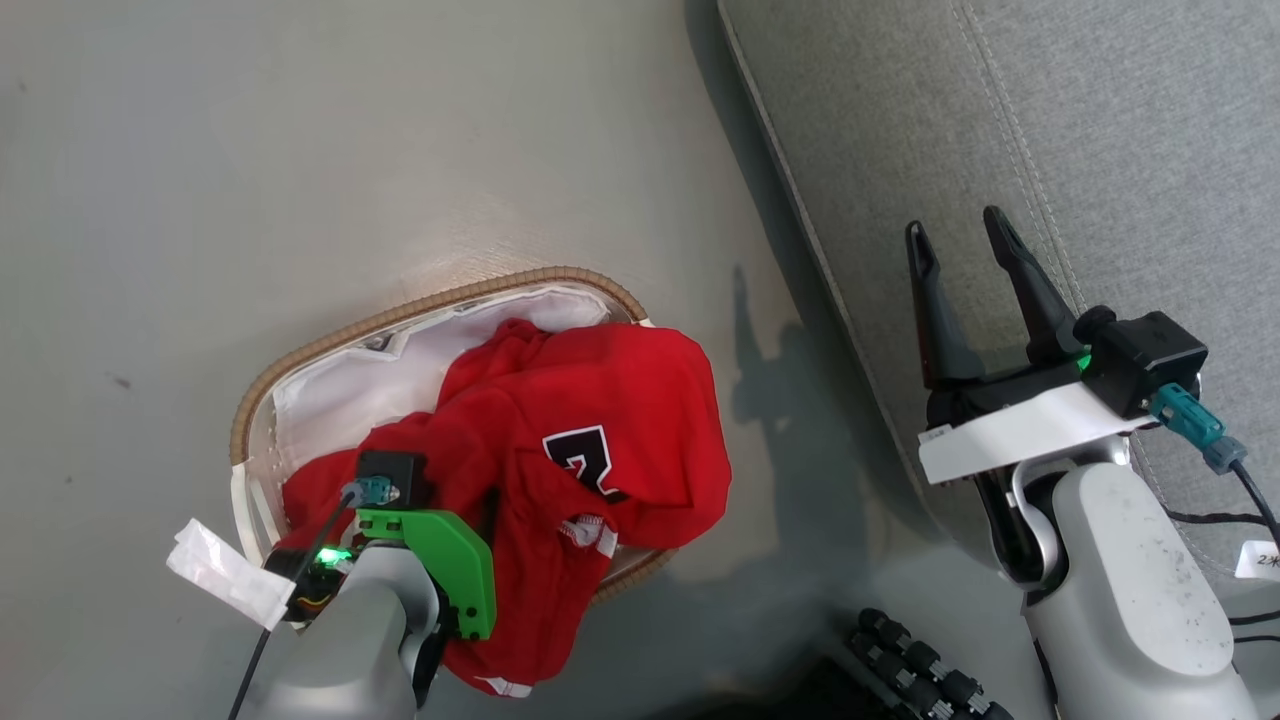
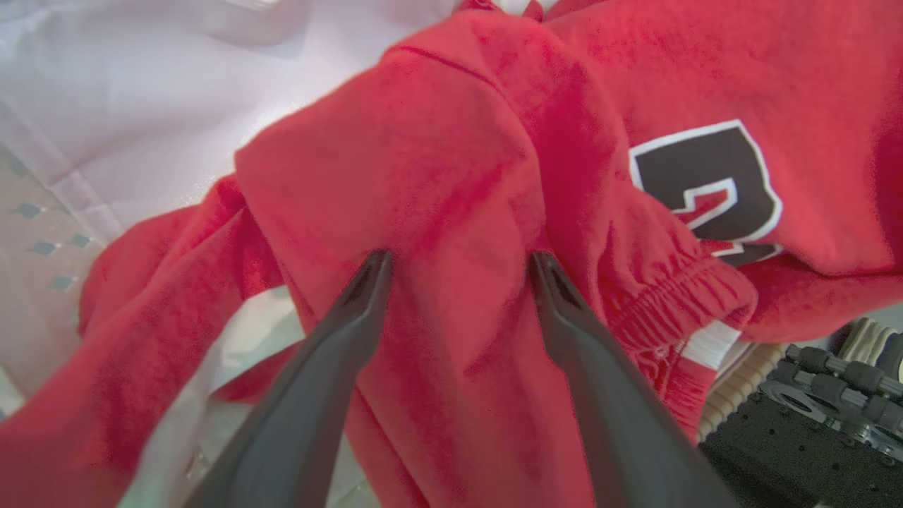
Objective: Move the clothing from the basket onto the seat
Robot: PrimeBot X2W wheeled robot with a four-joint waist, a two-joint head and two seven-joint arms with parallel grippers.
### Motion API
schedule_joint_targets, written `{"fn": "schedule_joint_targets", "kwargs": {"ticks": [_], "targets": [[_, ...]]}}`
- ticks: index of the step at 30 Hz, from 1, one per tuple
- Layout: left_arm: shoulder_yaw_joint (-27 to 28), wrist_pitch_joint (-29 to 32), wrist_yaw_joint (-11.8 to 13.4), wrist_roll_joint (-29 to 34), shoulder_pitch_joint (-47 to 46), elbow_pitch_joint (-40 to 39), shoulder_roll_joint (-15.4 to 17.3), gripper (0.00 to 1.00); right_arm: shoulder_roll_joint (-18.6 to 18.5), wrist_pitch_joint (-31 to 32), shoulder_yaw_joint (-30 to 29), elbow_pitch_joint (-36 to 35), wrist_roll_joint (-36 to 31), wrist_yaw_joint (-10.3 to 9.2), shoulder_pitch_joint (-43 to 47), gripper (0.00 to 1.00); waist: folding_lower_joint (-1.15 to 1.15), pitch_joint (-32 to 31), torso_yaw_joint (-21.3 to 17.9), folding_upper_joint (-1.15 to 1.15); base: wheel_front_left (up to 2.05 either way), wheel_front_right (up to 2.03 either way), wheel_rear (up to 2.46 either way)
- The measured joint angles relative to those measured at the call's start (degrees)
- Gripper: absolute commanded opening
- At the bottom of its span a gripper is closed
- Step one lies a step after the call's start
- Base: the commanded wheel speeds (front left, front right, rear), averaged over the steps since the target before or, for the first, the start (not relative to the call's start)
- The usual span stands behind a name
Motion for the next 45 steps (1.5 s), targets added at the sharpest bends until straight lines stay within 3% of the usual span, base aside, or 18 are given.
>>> {"fn": "schedule_joint_targets", "kwargs": {"ticks": [9,10,11,12,26,45], "targets": [[-1.9,1.4,0.0,-0.7,-2.6,4.4,0.0,1.00,0.0,0.0,0.5,-1.4,-0.2,0.00,-1.1,1.00,0.00,2.5,-0.2,0.00,0.00,0.00,0.00],[-2.0,1.4,0.0,-0.7,-2.7,4.5,0.0,0.56,0.0,0.0,0.6,-1.4,-0.2,0.00,-1.1,1.00,0.00,2.7,-0.1,0.00,0.00,0.00,0.00],[-2.3,1.3,0.0,-0.7,-2.8,4.7,0.0,0.44,0.0,0.0,0.6,-1.4,-0.2,0.00,-1.2,1.00,0.00,2.8,-0.1,0.00,0.00,0.00,0.00],[-2.5,0.7,0.0,-0.7,-2.9,4.8,0.0,0.00,0.0,0.0,0.7,-1.4,-0.2,0.00,-1.3,1.00,0.00,2.9,-0.1,0.00,0.00,0.00,0.00],[-1.2,-6.2,0.0,-3.2,0.6,2.0,0.1,0.00,0.0,-0.1,1.1,1.4,-0.7,0.00,0.2,1.00,0.00,-4.9,0.4,0.00,0.00,0.00,0.00],[7.4,-6.5,0.0,1.8,16.9,-26.5,0.5,0.00,0.0,-0.1,-1.7,3.4,-3.7,0.00,10.5,1.00,-0.01,-24.0,4.7,0.00,0.00,0.00,0.00]]}}
